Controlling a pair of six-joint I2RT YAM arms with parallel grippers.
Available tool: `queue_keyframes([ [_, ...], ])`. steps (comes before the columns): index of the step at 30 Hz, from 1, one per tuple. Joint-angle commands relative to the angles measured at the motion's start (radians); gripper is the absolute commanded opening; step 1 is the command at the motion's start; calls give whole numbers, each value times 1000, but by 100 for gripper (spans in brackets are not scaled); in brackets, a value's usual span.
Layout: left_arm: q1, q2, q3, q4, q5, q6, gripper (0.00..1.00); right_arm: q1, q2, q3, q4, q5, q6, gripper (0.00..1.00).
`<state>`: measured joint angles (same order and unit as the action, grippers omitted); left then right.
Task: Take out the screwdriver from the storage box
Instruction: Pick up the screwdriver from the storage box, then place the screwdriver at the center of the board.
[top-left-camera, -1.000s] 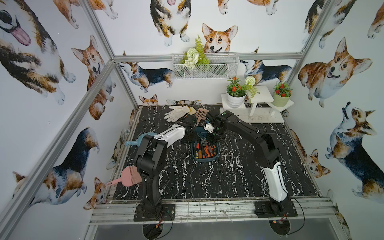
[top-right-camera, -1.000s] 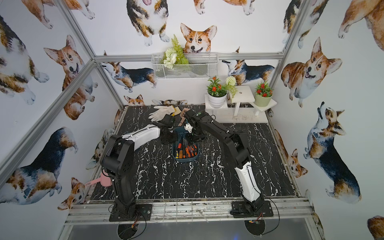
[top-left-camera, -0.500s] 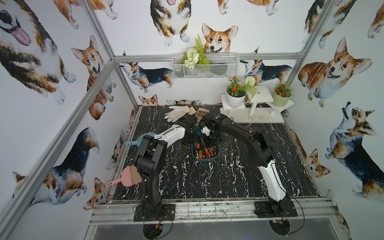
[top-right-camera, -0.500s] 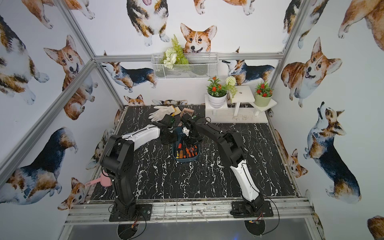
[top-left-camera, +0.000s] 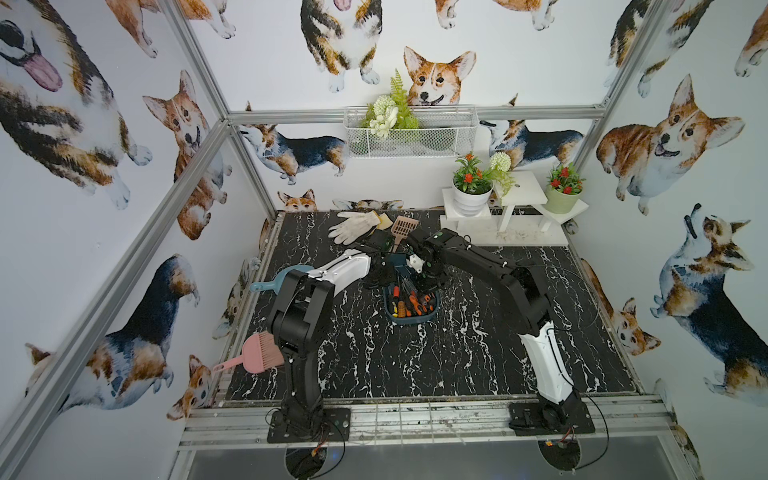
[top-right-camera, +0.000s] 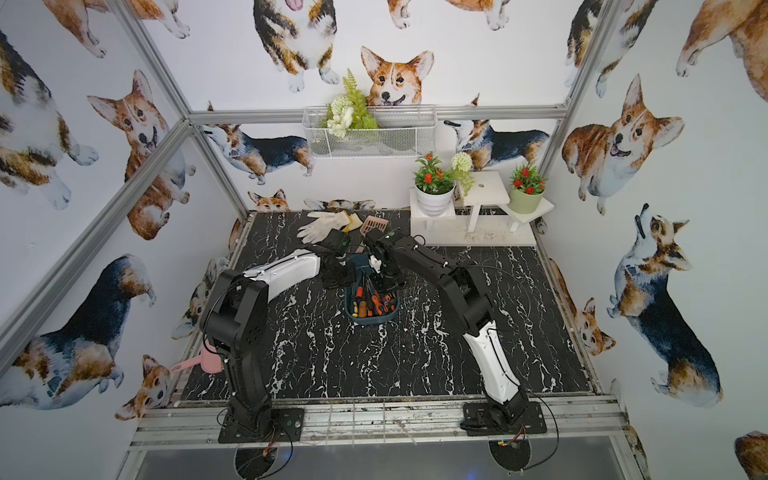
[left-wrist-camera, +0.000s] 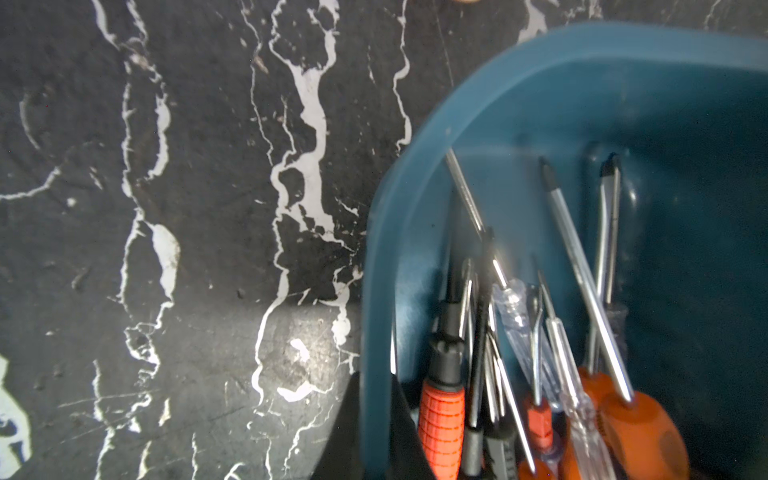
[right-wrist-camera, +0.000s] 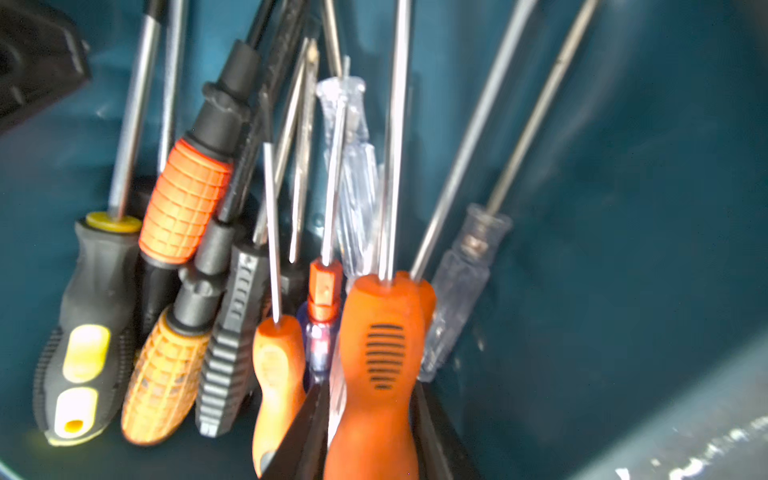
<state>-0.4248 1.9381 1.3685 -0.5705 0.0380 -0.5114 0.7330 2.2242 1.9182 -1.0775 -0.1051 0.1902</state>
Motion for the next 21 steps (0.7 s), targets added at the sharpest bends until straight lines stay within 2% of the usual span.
queue_keyframes([
  [1, 2, -5, -2, 2, -7, -1, 0, 1, -39, -5, 8, 32, 27, 7],
  [5, 2, -1, 1, 2, -6, -1, 0, 0, -74, -10, 29, 40, 41, 0],
  [11, 1, -2, 4, 1, -7, -1, 0, -8, -128, -33, 57, 63, 71, 0],
  [15, 2, 1, 4, 0, -7, 1, 0, -46, -216, -116, 102, 77, 103, 0],
  [21, 1, 4, 3, 1, -5, 6, 0, -163, -390, -299, 176, 76, 144, 0],
])
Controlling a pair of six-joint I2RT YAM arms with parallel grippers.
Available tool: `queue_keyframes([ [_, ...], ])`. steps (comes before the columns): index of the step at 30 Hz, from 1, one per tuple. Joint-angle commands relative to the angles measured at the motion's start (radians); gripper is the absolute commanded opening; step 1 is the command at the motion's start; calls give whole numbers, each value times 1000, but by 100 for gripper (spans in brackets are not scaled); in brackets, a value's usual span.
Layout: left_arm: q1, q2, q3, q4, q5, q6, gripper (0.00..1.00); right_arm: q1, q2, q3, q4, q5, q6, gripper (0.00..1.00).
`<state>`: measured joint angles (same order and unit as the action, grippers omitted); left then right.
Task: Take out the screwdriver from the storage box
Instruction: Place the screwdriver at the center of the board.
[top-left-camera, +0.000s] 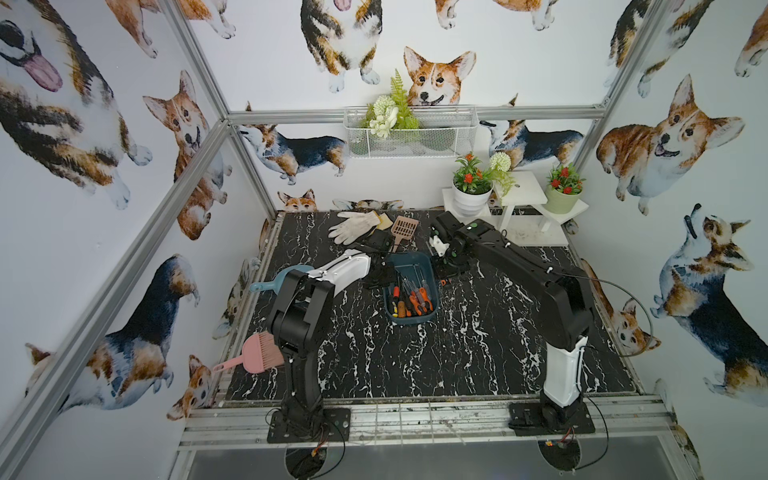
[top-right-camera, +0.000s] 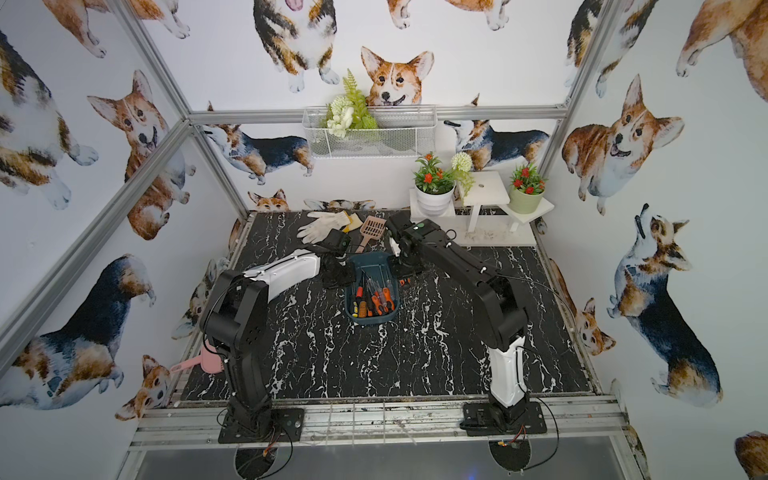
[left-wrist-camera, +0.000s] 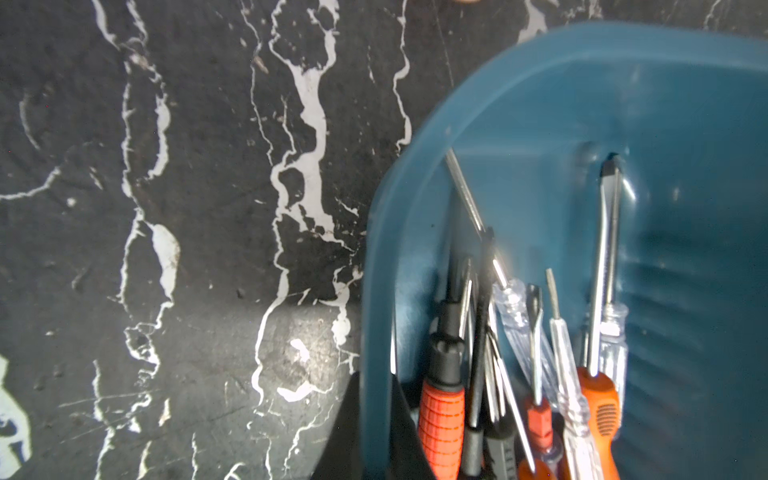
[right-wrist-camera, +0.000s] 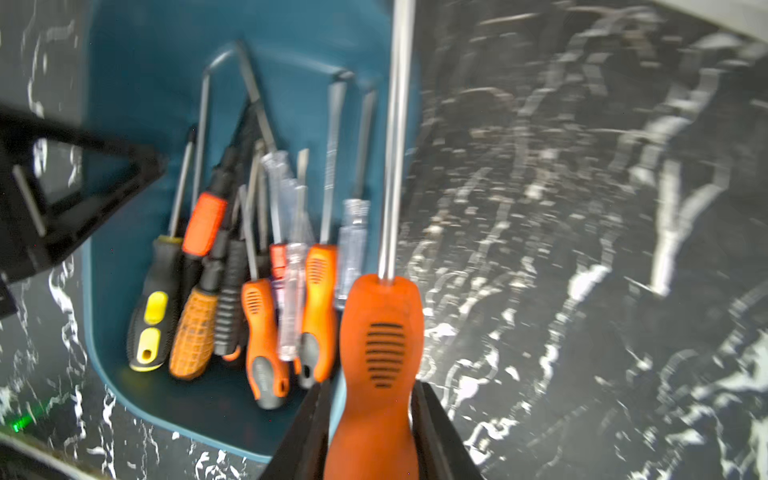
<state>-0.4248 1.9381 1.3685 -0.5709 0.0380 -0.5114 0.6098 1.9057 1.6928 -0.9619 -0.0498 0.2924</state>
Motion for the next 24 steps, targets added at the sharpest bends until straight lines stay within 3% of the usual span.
queue_keyframes([
  [1, 2, 4, 2, 2, -3, 5, 0, -59, -95, -103, 65, 29, 42, 0],
  [11, 1, -1, 2, -12, -13, 19, 0, -176, -137, -309, 76, 74, 26, 0],
  [24, 8, -39, -17, -30, -54, 33, 0, -177, -16, -301, 75, 100, 16, 0],
])
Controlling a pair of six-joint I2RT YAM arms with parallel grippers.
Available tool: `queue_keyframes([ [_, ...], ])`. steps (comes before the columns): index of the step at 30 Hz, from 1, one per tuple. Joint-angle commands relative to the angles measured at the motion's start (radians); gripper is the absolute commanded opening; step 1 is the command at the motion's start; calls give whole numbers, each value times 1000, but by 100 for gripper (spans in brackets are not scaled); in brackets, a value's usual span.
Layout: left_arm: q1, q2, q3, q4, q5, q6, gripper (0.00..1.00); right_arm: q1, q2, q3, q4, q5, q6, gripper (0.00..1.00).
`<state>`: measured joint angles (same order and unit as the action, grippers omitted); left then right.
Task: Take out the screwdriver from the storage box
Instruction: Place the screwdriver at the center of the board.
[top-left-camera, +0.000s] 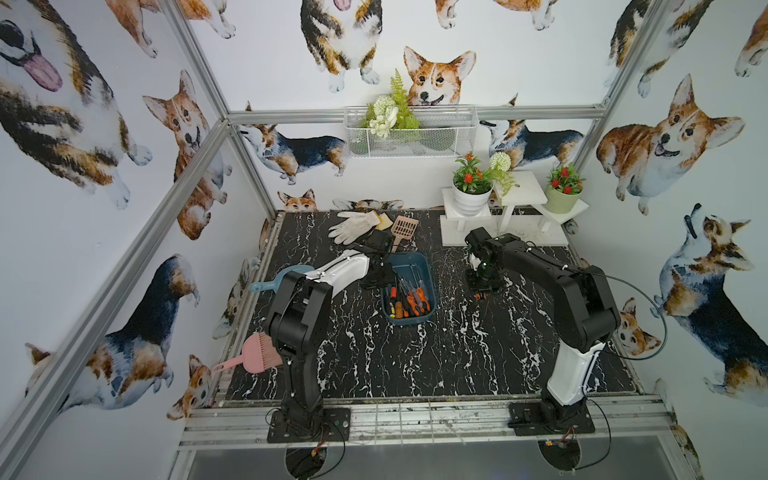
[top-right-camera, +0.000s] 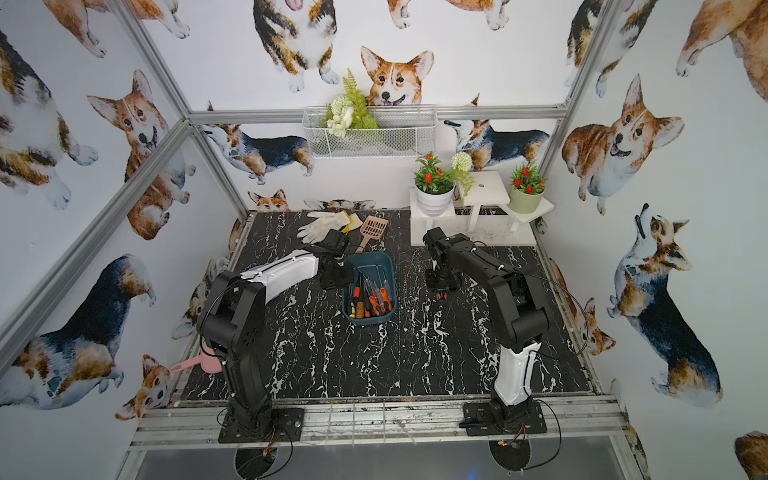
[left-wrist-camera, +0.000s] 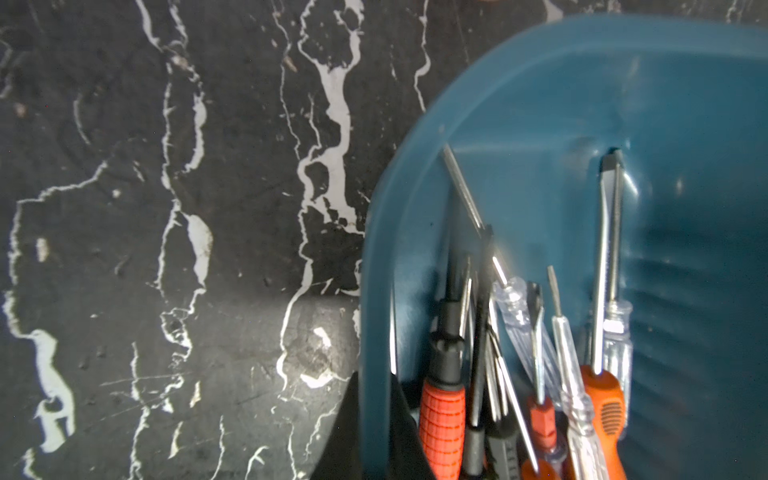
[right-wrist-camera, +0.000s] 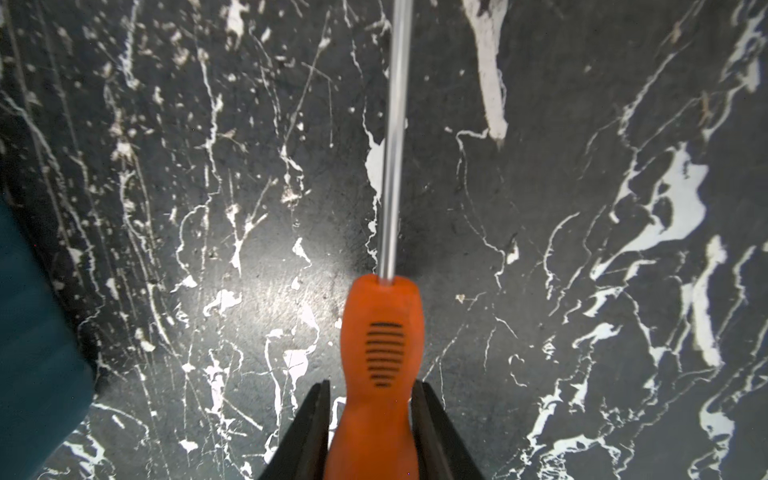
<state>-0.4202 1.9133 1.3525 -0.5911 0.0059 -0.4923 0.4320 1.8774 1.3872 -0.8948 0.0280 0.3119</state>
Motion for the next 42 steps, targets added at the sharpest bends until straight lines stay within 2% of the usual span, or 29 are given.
queue_keyframes([
  [1, 3, -14, 0, -9, -20, 14, 0, 1, 18, 2, 9, 26, -1, 0],
  [9, 5, -13, 3, -15, -14, 23, 0, 1, 55, -2, 17, 42, 14, 4],
  [11, 4, -10, 3, -15, -12, 24, 0, 1, 61, -2, 17, 42, 15, 8],
  [19, 4, -11, 11, -20, -14, 24, 0, 2, 84, 6, 19, 34, 19, 36],
  [26, 4, -16, 6, -20, -15, 21, 0, 1, 88, -1, 26, 25, 34, 50],
  [38, 4, -14, -3, -15, -7, 17, 0, 1, 85, -4, 27, 25, 37, 62],
  [42, 4, -14, 0, -15, -6, 16, 0, 1, 63, -12, 38, 37, 39, 70],
])
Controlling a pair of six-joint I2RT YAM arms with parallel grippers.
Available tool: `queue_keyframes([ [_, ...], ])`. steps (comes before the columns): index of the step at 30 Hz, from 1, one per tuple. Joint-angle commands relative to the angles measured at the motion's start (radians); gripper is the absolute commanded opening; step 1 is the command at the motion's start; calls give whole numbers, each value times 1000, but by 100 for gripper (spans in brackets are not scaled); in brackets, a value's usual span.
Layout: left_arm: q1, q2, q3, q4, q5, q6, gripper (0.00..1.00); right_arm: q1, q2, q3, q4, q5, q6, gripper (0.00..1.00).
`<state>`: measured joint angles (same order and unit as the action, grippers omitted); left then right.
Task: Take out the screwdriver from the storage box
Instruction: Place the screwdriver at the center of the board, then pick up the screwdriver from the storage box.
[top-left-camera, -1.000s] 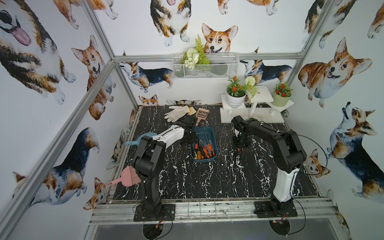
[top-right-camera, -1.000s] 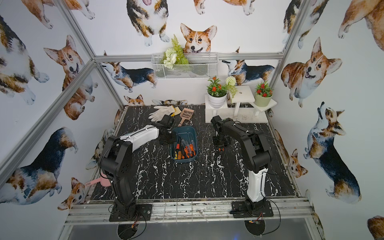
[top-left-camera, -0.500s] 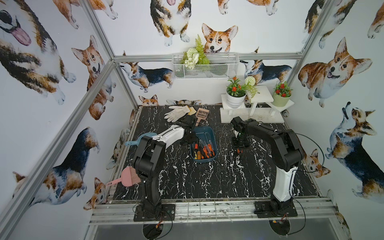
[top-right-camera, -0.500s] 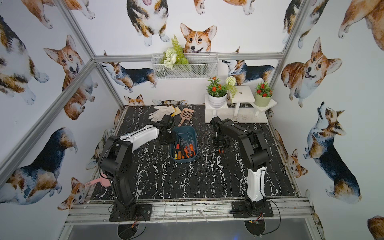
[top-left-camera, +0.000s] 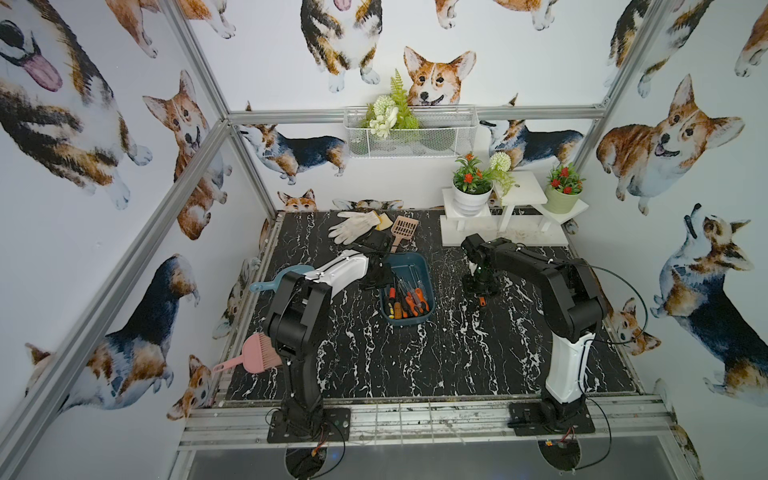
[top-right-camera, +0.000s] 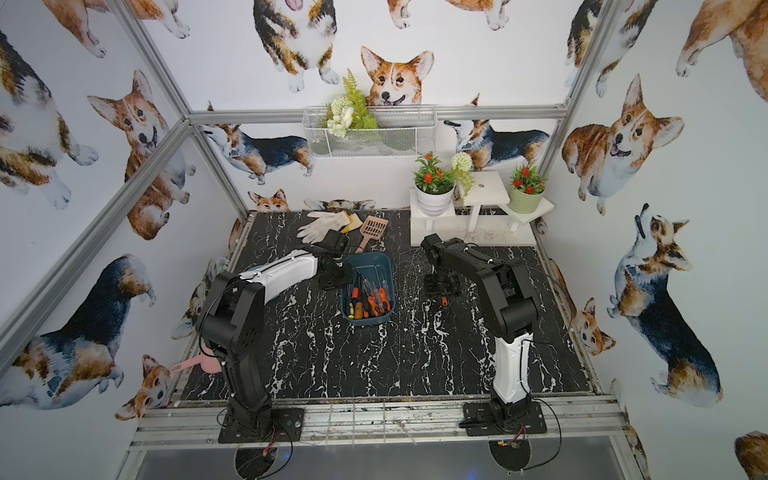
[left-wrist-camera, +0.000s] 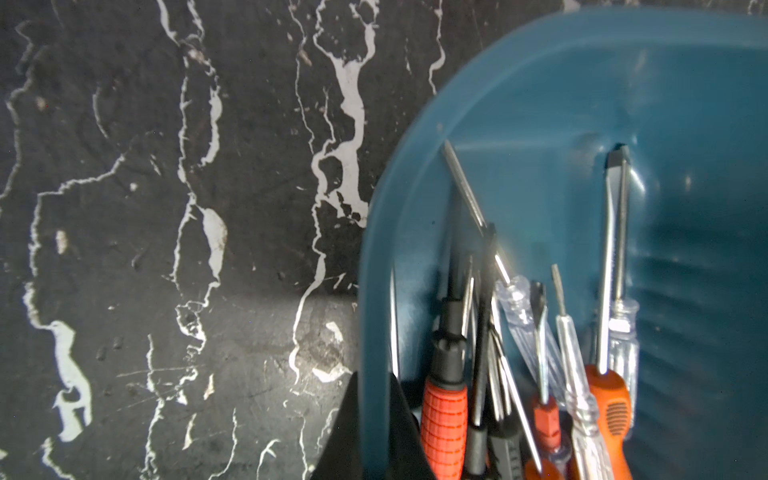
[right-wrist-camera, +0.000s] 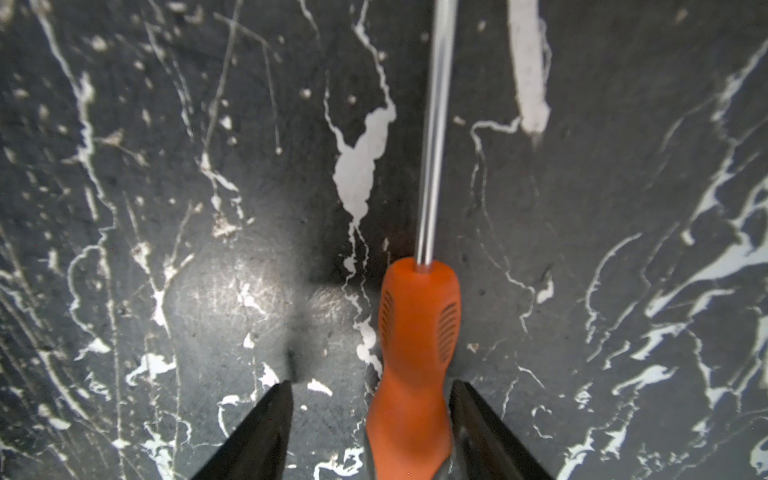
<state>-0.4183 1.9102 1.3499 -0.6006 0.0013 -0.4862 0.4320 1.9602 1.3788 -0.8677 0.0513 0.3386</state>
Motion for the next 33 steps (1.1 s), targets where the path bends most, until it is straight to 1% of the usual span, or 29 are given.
queue_keyframes([
  [1, 3, -11, 2, -4, -1, 9, 0, 2, -24, -4, 13, 17, 12, 71],
  [6, 3, -11, -1, -2, 1, 9, 0, 1, -38, -6, 16, 24, 10, 74],
  [11, 3, -17, -7, -1, 2, 9, 0, 2, -55, -6, 15, 41, 8, 75],
  [14, 3, -22, -10, 2, 2, 8, 0, 8, -91, 1, 10, 70, 6, 75],
  [18, 3, -27, -17, 13, 9, 6, 0, 51, -147, 36, -4, 96, -18, 74],
  [21, 3, -30, -18, 20, 20, 2, 0, 97, -168, 96, -32, 92, -33, 73],
  [27, 3, -33, -23, 28, 30, -6, 0, 188, -166, 207, -59, -1, -59, 71],
  [33, 3, -37, -24, 41, 45, -17, 0, 247, -134, 279, -65, -162, -57, 68],
])
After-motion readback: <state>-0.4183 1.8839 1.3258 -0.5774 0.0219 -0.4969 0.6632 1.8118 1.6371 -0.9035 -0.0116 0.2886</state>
